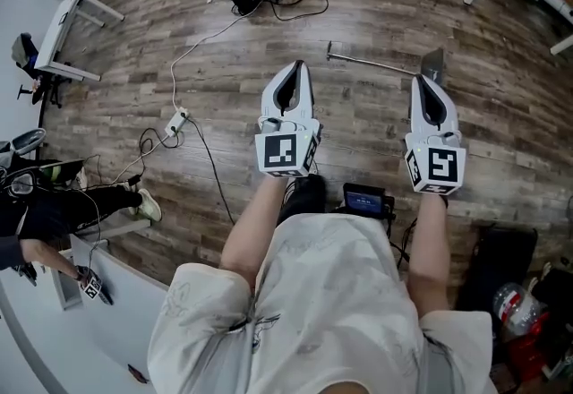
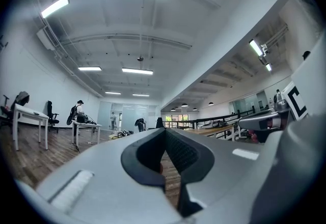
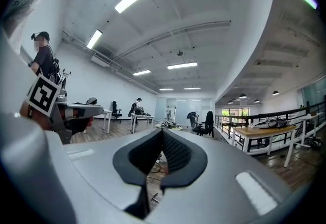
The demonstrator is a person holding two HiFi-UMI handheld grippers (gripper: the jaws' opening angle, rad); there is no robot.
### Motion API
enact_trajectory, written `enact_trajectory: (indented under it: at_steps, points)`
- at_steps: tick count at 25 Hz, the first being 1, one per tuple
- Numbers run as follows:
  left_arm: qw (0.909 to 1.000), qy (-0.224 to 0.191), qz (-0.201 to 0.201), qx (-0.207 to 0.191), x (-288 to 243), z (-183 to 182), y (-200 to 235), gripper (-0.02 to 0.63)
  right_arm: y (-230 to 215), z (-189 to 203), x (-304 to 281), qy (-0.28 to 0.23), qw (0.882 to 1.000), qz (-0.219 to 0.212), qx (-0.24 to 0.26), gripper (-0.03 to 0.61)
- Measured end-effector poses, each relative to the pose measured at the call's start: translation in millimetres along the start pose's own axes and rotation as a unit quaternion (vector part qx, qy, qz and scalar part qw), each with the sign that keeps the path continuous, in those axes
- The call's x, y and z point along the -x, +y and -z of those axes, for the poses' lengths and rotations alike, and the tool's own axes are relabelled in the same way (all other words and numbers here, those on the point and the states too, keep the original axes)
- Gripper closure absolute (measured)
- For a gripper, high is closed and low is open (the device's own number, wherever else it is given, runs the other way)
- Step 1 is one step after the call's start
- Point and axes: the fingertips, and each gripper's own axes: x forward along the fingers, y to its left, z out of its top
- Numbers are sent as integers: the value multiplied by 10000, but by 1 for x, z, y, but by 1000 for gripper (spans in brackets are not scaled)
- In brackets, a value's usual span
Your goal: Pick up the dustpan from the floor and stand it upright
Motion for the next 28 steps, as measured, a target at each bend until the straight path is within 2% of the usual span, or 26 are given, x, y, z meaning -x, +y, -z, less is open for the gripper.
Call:
enact_trajectory:
  at_steps: [4,8,11,17,19,22,28]
  points:
    - [10000,-32,3,69,-25,9,101,595,59,-4,-81,78,9999,46,81,572]
    - [9999,17,-40,130,-69,27,237,595,130,-5,-203,166,9997,60,162,572]
    - [9999,24,-25,107,-110,39,322,595,166,-4,-291,220,9996,78,177,572]
    - [9999,-12,98,110,-145,35,480,595,268,-26,-420,253,9992,147,261,572]
    - [9999,-23,112,128,-167,36,517,595,281,-29,-459,249,9992,175,253,572]
    - [9998,-22,118,155,-199,42,547,595,285,-28,-502,262,9992,178,252,572]
    - [9998,1,156,136,-294,73,570,595,243,-4,-592,278,9991,211,239,572]
